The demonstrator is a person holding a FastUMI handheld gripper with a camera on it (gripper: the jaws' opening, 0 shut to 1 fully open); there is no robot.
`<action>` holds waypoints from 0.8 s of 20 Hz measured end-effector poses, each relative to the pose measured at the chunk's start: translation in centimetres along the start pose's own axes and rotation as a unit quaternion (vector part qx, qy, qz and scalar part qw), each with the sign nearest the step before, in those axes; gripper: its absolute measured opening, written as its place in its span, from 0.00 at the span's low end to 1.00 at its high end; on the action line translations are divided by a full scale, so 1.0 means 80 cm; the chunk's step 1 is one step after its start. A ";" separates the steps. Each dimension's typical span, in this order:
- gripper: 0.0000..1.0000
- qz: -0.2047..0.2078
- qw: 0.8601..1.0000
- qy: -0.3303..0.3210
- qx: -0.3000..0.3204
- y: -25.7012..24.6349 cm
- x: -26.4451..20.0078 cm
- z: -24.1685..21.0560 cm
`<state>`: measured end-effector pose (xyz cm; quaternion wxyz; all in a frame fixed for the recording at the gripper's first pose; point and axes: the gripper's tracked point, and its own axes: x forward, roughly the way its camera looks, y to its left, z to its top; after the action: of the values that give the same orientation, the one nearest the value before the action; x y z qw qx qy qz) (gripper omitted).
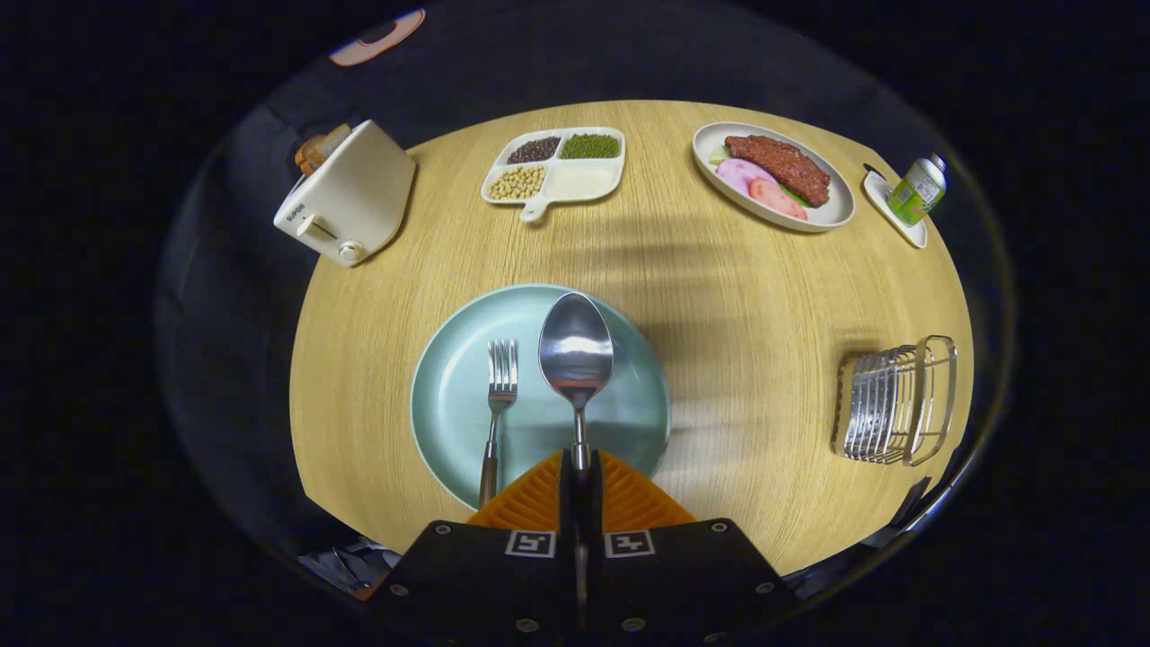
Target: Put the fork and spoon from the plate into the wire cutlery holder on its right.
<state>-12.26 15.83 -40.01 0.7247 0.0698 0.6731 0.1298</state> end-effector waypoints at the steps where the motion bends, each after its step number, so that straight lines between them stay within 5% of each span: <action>1: 0.06 -0.001 1.000 -0.013 0.006 -0.009 -0.014 0.006; 10: 0.05 -0.051 0.991 -0.094 0.077 -0.147 -0.111 0.023; 16: 0.05 -0.086 0.988 -0.072 0.102 -0.229 -0.123 -0.020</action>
<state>-12.73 -4.61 -35.75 0.7687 0.0941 0.6327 -0.0076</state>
